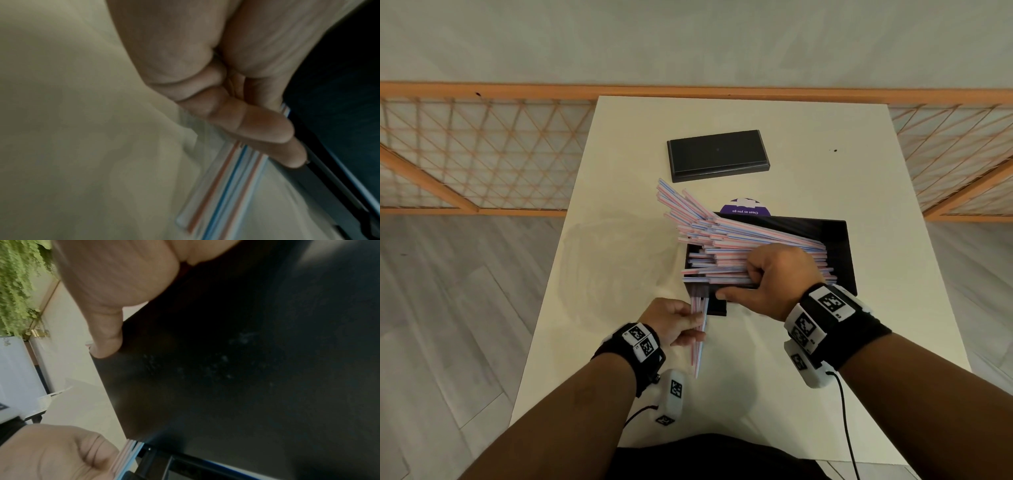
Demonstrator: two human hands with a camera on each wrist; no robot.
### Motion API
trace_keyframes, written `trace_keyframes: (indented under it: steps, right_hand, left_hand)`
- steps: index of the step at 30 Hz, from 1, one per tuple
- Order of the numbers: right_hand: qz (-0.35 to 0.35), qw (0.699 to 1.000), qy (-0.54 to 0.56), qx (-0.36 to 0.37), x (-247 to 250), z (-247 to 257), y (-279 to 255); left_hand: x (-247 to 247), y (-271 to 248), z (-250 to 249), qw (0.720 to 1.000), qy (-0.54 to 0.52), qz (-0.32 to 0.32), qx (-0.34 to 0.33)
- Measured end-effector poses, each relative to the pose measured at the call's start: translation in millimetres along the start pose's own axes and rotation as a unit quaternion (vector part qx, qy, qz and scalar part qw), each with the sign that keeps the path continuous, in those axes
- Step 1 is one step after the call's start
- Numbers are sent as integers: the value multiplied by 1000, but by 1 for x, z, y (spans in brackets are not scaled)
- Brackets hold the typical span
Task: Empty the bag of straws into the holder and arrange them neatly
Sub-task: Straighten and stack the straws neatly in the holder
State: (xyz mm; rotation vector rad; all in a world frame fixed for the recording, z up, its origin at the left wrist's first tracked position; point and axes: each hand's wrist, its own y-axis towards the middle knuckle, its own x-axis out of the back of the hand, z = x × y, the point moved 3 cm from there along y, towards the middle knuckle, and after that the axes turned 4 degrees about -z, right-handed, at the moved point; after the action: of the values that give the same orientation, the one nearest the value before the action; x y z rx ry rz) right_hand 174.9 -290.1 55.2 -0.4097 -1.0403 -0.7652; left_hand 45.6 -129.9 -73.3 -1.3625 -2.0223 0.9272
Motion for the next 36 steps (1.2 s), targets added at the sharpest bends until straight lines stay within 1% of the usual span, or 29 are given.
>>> trace_keyframes:
  steps: [4, 9, 13, 15, 16, 19, 21, 23, 28, 33, 36]
  right_hand:
    - [17, 1000, -4, -16, 1, 1, 0]
    - [27, 999, -10, -20, 3, 3, -1]
    - [32, 999, -12, -31, 2, 2, -1]
    - [39, 998, -16, -36, 2, 1, -1]
    - [42, 998, -17, -37, 2, 1, -1]
    - [44, 998, -15, -35, 2, 2, -1]
    - [39, 999, -14, -32, 3, 3, -2]
    - [38, 999, -11, -30, 3, 2, -2]
    - [39, 999, -1, -25, 3, 3, -2]
    - [40, 999, -7, -27, 0, -1, -1]
    - [37, 999, -14, -24, -2, -1, -1]
  left_hand:
    - [4, 0, 0, 998, 47, 30, 7]
    - [7, 2, -4, 995, 92, 41, 11]
    - [8, 4, 2, 991, 115, 65, 28]
    - [9, 4, 4, 991, 107, 67, 32]
    - [10, 4, 3, 994, 91, 55, 30]
    - [10, 5, -2, 999, -29, -5, 21]
    - [7, 5, -5, 997, -74, -17, 16]
    - [5, 5, -5, 997, -73, -4, 13]
    - [8, 4, 5, 999, -23, 27, 9]
    - [5, 7, 1, 1000, 8, 30, -7]
    - [1, 8, -4, 999, 14, 43, -11]
